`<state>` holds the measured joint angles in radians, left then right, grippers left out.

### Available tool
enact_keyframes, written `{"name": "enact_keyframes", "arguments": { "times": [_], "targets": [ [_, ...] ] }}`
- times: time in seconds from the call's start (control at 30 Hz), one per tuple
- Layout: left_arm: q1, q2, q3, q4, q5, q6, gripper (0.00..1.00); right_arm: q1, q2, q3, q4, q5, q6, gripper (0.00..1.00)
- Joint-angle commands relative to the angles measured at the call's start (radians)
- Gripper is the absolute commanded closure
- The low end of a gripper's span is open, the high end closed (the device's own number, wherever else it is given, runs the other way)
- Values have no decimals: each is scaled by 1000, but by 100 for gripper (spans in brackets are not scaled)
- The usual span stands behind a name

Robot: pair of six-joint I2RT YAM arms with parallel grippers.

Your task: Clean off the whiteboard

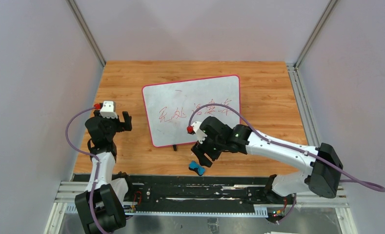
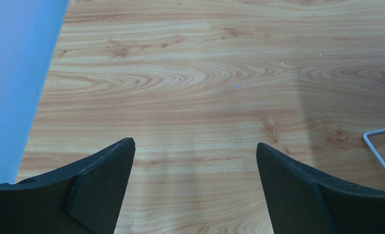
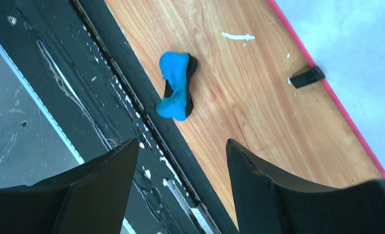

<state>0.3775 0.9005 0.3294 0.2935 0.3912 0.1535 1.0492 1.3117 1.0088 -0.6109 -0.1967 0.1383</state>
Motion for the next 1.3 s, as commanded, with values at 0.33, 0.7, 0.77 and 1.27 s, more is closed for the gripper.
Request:
{"name": "enact_keyframes", "arguments": {
  "times": [0.33, 0.7, 0.77, 1.27],
  "targets": [
    [5, -12, 17, 9, 6, 10, 1, 24, 112, -2, 161, -22, 66, 27],
    [4, -17, 15, 9, 2, 10, 1, 59, 193, -30, 172, 39, 110, 30],
    [4, -18, 15, 8, 2, 10, 1, 65, 208, -37, 184, 54, 118, 31],
    [5, -21, 13, 8, 1, 9, 1, 106, 288, -51, 227, 95, 164, 34]
  ]
}}
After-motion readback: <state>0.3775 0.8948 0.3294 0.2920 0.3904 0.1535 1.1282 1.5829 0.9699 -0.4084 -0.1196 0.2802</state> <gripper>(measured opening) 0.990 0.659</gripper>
